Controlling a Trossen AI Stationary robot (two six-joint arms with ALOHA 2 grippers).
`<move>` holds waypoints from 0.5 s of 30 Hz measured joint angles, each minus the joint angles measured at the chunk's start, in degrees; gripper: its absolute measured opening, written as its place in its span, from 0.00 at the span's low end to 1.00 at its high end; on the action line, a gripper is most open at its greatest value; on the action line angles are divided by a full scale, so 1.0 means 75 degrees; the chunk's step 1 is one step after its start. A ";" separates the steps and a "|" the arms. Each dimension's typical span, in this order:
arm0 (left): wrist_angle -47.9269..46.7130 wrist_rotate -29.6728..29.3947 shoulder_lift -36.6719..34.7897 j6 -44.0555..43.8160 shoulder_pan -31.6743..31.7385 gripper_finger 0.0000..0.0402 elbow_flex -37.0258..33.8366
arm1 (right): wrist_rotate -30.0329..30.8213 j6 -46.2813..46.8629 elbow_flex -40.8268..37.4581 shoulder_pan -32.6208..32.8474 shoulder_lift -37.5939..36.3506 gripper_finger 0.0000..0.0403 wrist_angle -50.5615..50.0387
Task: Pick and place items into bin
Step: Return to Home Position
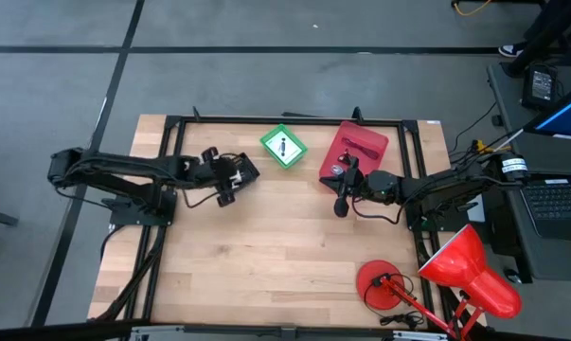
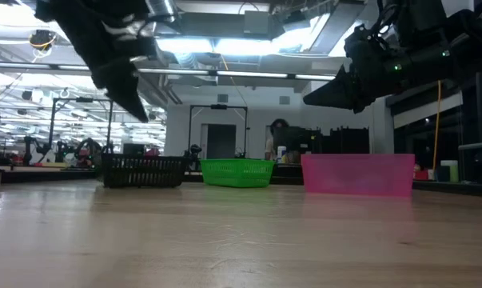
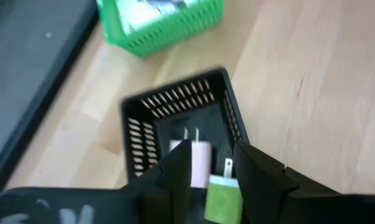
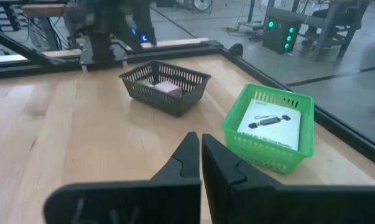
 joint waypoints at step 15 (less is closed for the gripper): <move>0.2776 -0.0312 -0.2893 0.0273 -0.0537 0.02 -0.2017 | -0.0056 0.0200 0.0000 0.0003 0.0003 0.00 -0.0624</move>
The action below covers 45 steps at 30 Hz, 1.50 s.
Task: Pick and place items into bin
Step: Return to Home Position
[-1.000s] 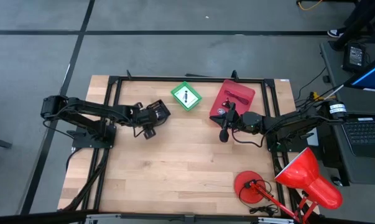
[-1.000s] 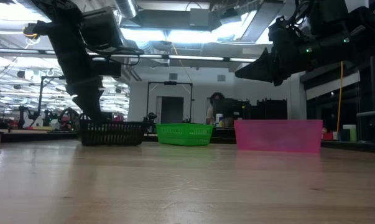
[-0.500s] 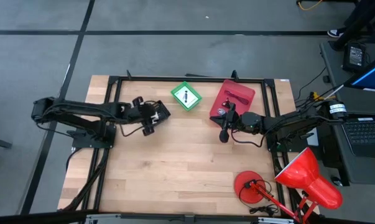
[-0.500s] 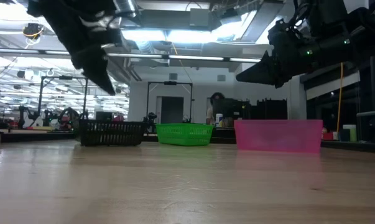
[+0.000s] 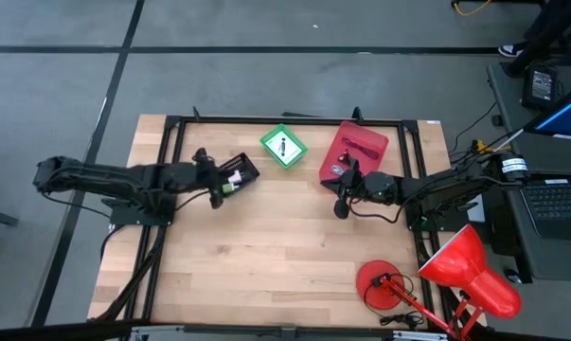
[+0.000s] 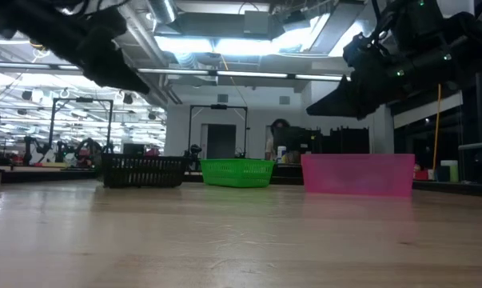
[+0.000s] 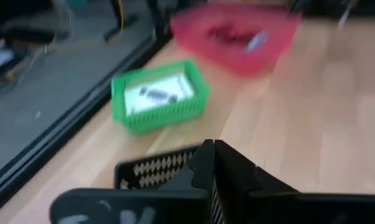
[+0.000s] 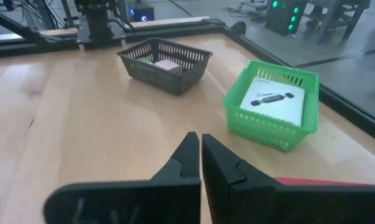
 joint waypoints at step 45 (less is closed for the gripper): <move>0.3046 -0.0016 -0.4805 0.2566 -0.0130 0.00 -0.3112 | -0.0463 0.0409 0.0003 -0.0002 0.0003 0.00 0.0075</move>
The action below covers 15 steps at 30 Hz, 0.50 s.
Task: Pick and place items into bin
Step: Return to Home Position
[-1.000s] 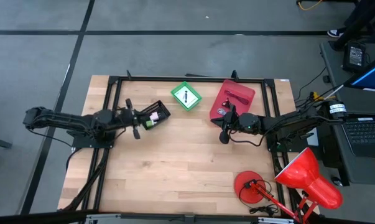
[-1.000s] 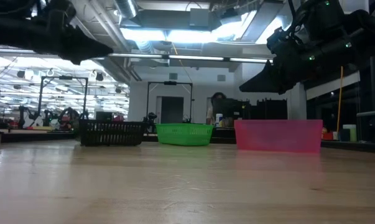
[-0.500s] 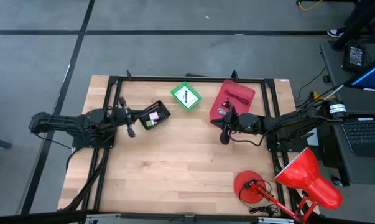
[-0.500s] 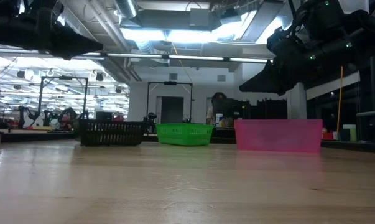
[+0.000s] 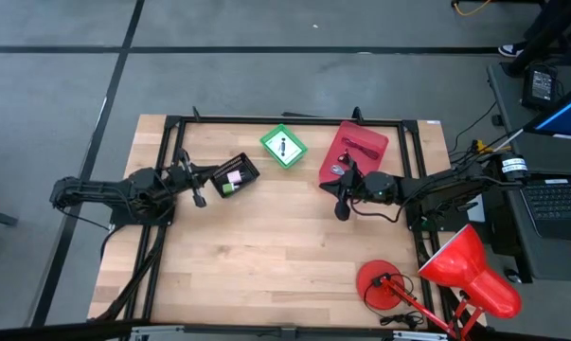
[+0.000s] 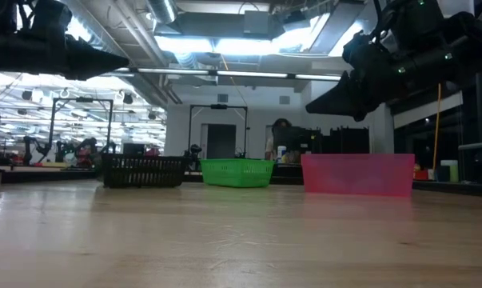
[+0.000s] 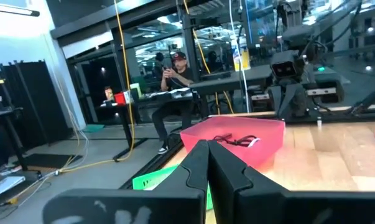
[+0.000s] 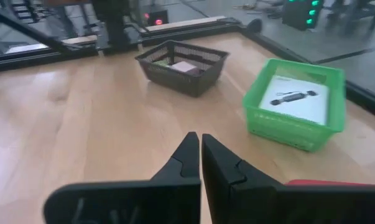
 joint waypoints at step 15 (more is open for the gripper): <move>-0.1180 0.0201 -0.0431 -0.0842 0.0003 0.01 0.0012 | -0.1552 -0.0773 -0.0001 -0.0226 -0.3218 0.00 -0.1659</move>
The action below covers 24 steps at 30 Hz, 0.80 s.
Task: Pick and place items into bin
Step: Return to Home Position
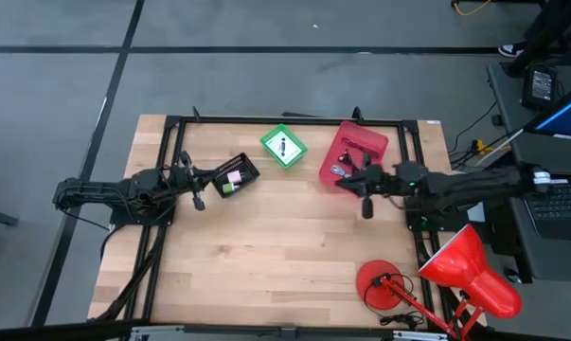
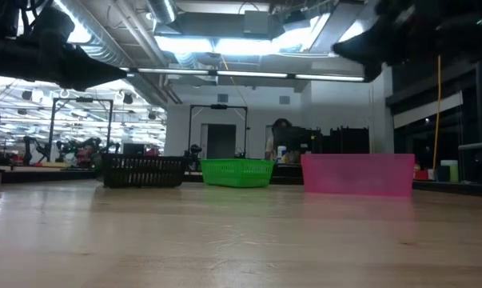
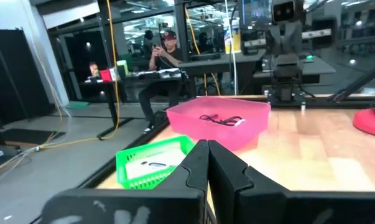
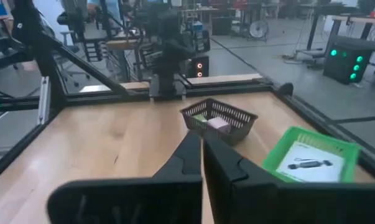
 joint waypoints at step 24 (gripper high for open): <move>-0.0017 0.0075 0.0006 -0.0424 -0.0006 0.01 0.0000 | 0.0147 -0.0497 -0.1733 0.0207 -0.4410 0.00 -0.1980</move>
